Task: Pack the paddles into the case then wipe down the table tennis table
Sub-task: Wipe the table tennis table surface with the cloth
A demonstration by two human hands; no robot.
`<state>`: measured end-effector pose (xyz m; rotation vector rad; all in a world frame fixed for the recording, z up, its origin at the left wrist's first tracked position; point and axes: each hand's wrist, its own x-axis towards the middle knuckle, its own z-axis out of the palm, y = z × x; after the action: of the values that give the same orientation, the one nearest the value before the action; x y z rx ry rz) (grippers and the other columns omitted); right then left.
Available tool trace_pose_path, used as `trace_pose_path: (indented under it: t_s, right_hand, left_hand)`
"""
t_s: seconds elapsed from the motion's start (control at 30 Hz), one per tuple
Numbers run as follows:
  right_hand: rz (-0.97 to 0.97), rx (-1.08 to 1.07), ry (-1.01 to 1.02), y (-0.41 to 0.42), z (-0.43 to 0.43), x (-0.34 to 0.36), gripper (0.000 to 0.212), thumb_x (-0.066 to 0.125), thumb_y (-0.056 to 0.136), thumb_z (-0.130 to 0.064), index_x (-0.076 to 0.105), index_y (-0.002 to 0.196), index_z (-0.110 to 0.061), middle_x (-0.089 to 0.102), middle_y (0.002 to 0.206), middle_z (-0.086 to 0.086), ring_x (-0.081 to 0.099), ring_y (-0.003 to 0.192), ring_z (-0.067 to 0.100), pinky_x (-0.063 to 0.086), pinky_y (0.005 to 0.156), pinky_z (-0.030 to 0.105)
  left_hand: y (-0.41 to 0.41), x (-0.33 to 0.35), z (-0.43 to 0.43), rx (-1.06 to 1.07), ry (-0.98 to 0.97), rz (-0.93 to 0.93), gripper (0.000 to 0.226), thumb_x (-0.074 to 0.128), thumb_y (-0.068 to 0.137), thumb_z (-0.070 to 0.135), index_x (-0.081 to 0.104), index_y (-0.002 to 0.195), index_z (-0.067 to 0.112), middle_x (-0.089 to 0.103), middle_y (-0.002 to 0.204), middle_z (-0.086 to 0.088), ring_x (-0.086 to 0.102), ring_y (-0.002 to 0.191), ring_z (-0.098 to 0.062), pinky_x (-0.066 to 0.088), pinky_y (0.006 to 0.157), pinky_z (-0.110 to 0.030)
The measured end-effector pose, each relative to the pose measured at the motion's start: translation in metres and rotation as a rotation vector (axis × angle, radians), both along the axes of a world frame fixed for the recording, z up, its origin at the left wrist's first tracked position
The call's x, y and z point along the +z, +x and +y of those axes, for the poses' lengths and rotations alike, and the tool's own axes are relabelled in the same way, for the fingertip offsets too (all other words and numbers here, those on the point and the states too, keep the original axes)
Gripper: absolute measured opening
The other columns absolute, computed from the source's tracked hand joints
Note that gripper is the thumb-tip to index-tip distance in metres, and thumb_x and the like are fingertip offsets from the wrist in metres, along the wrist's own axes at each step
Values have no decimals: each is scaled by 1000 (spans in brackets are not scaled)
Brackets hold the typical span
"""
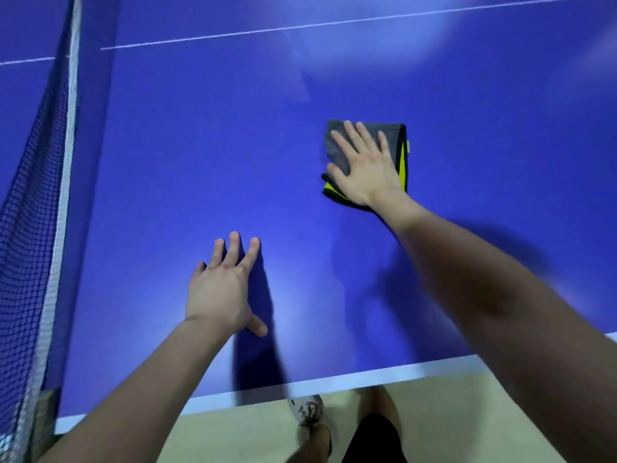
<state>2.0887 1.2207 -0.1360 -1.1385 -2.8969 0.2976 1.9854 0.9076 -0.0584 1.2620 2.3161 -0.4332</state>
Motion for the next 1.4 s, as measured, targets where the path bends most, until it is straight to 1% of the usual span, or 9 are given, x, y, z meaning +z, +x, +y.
trace_pose_path:
  t_s: [0.13, 0.37, 0.5, 0.7, 0.8, 0.97, 1.13, 1.27, 1.4]
  right_hand:
    - [17, -7, 19, 17, -34, 4, 78, 29, 104, -65, 25, 174, -30, 10, 184, 0, 4, 170, 18, 3, 136, 58]
    - [-30, 176, -12, 162, -244, 12, 76, 45, 108, -60, 25, 174, -27, 8, 184, 1, 1, 170, 21, 15, 134, 61]
    - [46, 236, 24, 173, -197, 4, 74, 58, 104, -57, 38, 169, -28, 18, 182, -1, 12, 169, 21, 22, 131, 61]
    - [-29, -214, 81, 108, -209, 2, 81, 40, 106, -60, 23, 174, -21, 9, 183, 11, 1, 170, 28, 7, 133, 64]
    - [-32, -119, 31, 89, -257, 4, 83, 36, 106, -59, 15, 175, -19, -1, 183, 15, -7, 170, 31, 4, 132, 66]
    - [91, 153, -17, 154, -269, 3, 75, 51, 104, -53, 33, 172, -28, 14, 183, 1, 7, 170, 22, 13, 134, 60]
    - [54, -186, 88, 269, -176, 0, 71, 52, 106, -57, 36, 170, -31, 19, 182, -2, 12, 169, 21, 16, 133, 62]
    - [-14, -453, 94, 237, -189, -1, 78, 44, 105, -59, 26, 174, -27, 12, 183, 6, 5, 170, 25, 9, 133, 65]
    - [-11, -133, -4, 151, -296, 6, 80, 40, 108, -59, 15, 176, -23, 0, 183, 12, -6, 170, 30, 6, 133, 67]
  left_hand:
    - [-1, 2, 0, -2, 4, 2, 172, 95, 43, 77, -16, 168, 38, -14, 179, 3, -6, 166, -23, 36, 123, -46]
    - [-3, 2, 0, 1, 4, -12, 173, 95, 39, 79, -13, 168, 38, -11, 178, 2, -2, 166, -25, 40, 121, -49]
    - [-3, 2, -1, 6, 17, -2, 172, 95, 38, 79, -11, 167, 40, -10, 179, 4, -1, 166, -23, 43, 118, -47]
    - [-1, 4, -1, 6, 17, 23, 170, 97, 39, 77, -10, 167, 45, -10, 179, 9, 2, 166, -20, 46, 107, -47]
    - [0, 1, 0, 1, 0, 31, 172, 97, 36, 78, -10, 167, 45, -9, 179, 10, -1, 166, -18, 48, 100, -48]
    - [-1, 1, 0, 17, -19, 18, 173, 98, 35, 77, -9, 167, 46, -8, 179, 12, -1, 166, -17, 52, 100, -52]
    - [-5, -3, 1, 2, -37, 38, 173, 96, 34, 81, -11, 166, 47, -7, 178, 12, 0, 166, -16, 54, 90, -48]
    - [-6, -6, 1, -29, -52, 65, 173, 96, 33, 81, -9, 166, 43, -2, 177, 9, 4, 165, -18, 47, 77, -42]
    - [-6, -5, 1, -25, -54, 87, 174, 94, 33, 83, -10, 167, 42, -4, 178, 8, 2, 165, -19, 47, 77, -41]
